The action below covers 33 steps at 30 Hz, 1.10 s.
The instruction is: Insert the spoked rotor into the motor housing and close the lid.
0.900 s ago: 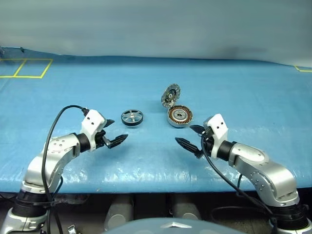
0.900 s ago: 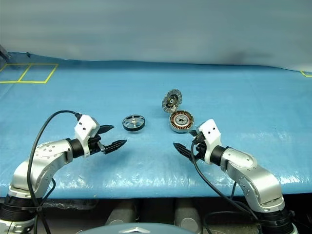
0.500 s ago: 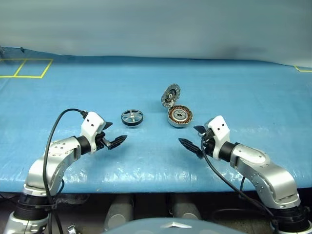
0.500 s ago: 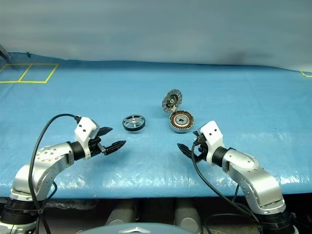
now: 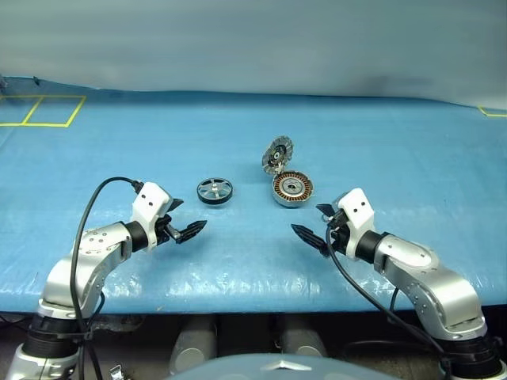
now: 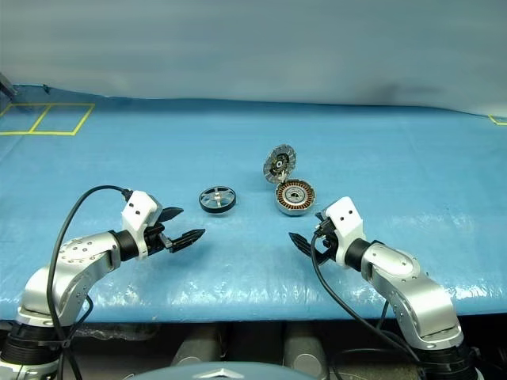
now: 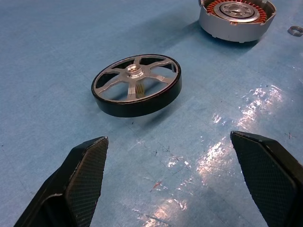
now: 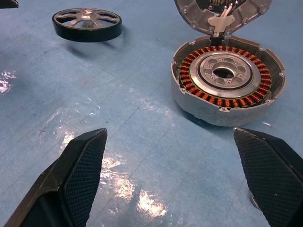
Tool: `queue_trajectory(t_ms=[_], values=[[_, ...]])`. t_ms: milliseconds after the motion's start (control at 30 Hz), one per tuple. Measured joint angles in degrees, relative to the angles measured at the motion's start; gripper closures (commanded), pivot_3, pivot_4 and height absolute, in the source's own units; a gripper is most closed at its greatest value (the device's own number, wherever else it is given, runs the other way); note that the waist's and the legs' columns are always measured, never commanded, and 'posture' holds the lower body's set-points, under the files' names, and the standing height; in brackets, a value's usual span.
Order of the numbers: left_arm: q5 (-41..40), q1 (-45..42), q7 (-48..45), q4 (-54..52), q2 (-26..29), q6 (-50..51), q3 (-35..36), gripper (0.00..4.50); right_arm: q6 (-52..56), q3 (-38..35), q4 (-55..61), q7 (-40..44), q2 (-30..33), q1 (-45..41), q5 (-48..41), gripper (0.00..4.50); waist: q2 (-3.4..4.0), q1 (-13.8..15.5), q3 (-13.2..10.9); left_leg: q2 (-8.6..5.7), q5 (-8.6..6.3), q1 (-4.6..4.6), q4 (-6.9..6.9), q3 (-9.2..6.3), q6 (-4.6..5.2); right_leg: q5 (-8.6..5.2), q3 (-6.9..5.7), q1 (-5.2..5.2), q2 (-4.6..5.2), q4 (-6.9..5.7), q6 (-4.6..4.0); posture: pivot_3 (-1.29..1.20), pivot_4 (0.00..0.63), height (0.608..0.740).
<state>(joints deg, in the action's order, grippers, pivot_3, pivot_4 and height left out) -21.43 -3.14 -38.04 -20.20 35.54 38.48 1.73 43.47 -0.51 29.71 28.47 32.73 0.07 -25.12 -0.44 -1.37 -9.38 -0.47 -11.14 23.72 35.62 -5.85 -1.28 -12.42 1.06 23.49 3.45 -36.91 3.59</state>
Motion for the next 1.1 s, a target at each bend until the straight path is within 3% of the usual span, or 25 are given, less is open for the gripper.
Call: queue_trajectory(t_ms=[467,567,833,1100], values=[[0.05,0.03,-0.04,0.06,0.01,-0.01,-0.08,0.00,1.20,0.03,-0.02,0.08,0.10,-1.13,0.04,0.01,0.00,0.02,0.00,0.00,0.00,0.00,0.01,0.00,0.00,0.00,0.00,-0.01,0.00,0.00,0.00,0.00,0.150,0.740],[0.08,-0.03,-0.18,0.27,0.12,-0.01,-0.15,0.00,3.42,2.47,-0.02,0.92,3.44,-3.30,1.03,0.01,0.02,-0.12,-0.01,0.00,0.00,-0.01,0.05,0.04,0.00,0.01,0.02,-0.01,0.00,-0.01,0.01,0.00,0.150,0.740],[0.44,-0.94,-0.40,2.02,-0.34,-0.17,-1.18,0.00,9.50,13.37,-3.95,10.72,11.49,-25.89,3.08,0.01,0.00,-0.43,-0.04,0.02,0.00,-0.01,0.13,0.03,0.01,0.04,-0.02,-0.03,-0.01,-0.01,-0.01,0.00,0.150,0.740],[0.53,0.34,0.44,1.94,-1.23,-0.22,-1.21,0.00,4.37,29.56,-20.62,20.75,12.26,-41.63,14.75,0.01,-0.05,-0.36,-0.09,-0.01,-0.02,0.05,0.08,0.04,0.04,0.09,-0.01,0.04,0.01,0.03,0.06,0.00,0.150,0.740]])
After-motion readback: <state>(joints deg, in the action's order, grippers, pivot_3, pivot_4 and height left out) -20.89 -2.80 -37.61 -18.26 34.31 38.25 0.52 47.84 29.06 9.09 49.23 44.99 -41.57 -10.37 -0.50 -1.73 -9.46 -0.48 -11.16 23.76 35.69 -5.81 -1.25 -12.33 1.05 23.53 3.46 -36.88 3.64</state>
